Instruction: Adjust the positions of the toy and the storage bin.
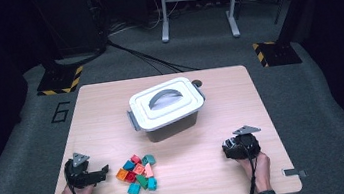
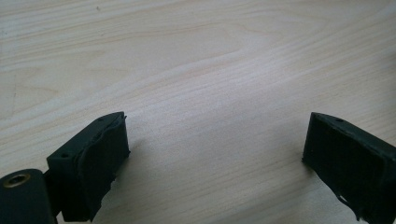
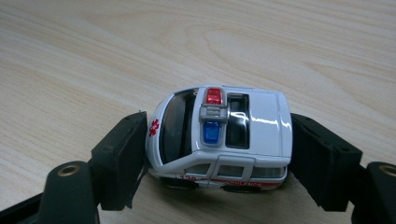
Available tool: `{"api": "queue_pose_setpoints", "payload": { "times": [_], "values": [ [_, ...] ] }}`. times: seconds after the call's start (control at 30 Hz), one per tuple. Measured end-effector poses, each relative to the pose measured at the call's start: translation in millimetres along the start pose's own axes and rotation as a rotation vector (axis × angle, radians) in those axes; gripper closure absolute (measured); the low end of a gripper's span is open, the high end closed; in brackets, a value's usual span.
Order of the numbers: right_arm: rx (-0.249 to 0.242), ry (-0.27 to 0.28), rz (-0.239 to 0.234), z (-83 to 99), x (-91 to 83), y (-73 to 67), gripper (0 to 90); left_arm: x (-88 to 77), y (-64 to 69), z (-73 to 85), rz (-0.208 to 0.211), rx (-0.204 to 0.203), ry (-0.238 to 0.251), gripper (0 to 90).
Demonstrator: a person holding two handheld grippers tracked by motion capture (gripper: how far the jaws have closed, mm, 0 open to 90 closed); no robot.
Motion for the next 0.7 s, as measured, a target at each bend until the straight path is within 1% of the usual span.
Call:
{"api": "queue_pose_setpoints", "payload": {
  "times": [0.13,0.17,0.2,0.23,0.27,0.3,0.4,0.43,0.47,0.5,0.53,0.57,0.63,0.7],
  "values": [
    [0.001,0.001,0.0,-0.3,-0.3,0.1,25.1,0.0,0.0,0.0,0.0,-0.001,0.001,6.6],
    [0.008,-0.001,0.0,0.1,-0.6,-0.3,25.1,0.0,0.0,0.0,0.0,0.0,0.0,6.6],
    [0.013,0.011,0.003,0.0,-0.1,-0.1,25.2,0.0,0.0,0.0,0.0,0.0,0.001,6.6],
    [0.013,0.011,0.003,0.0,-0.1,-0.1,25.2,0.0,0.0,0.0,0.0,0.0,0.001,6.6],
    [0.003,0.012,-0.011,0.4,-0.8,0.3,25.2,-0.1,0.0,0.0,0.0,0.001,0.0,6.6],
    [0.009,0.013,-0.01,0.2,-1.9,-0.4,25.2,-0.1,0.0,0.0,0.0,0.001,0.0,6.6],
    [0.001,0.028,-0.01,-1.3,-4.0,-0.1,25.2,0.0,0.1,0.0,0.0,0.0,0.001,6.7],
    [0.001,0.035,-0.003,-2.4,-5.1,0.4,25.2,-0.1,0.0,0.0,0.0,0.001,0.0,6.7],
    [-0.003,0.038,-0.01,-3.3,-7.0,0.8,25.2,0.0,0.0,0.0,0.0,0.0,0.001,6.7],
    [0.0,0.051,-0.001,-5.6,-10.9,2.3,25.2,0.1,0.3,0.0,0.003,-0.001,0.002,6.8],
    [0.0,0.051,-0.001,-5.6,-10.9,2.3,25.2,0.1,0.3,0.0,0.003,-0.001,0.002,6.9],
    [0.004,0.065,-0.002,-7.9,-14.7,4.3,25.2,0.0,0.3,0.0,0.004,-0.001,0.003,7.0],
    [0.007,0.066,0.006,-8.7,-16.7,5.8,25.2,0.0,0.3,0.0,0.004,0.0,0.003,7.0],
    [0.008,0.073,0.016,-10.3,-21.3,12.2,25.2,0.0,0.3,0.0,0.003,-0.001,0.003,7.0]
  ]
}}
Point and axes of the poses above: each handheld gripper's, and its own axes: x roughly forward along the jaws, z roughly out of its underside, y roughly to its right, the point moved 4 cm from there along x, roughly forward along the jaws, and after that the axes turned 6 degrees about x, right-handed, at the moved point
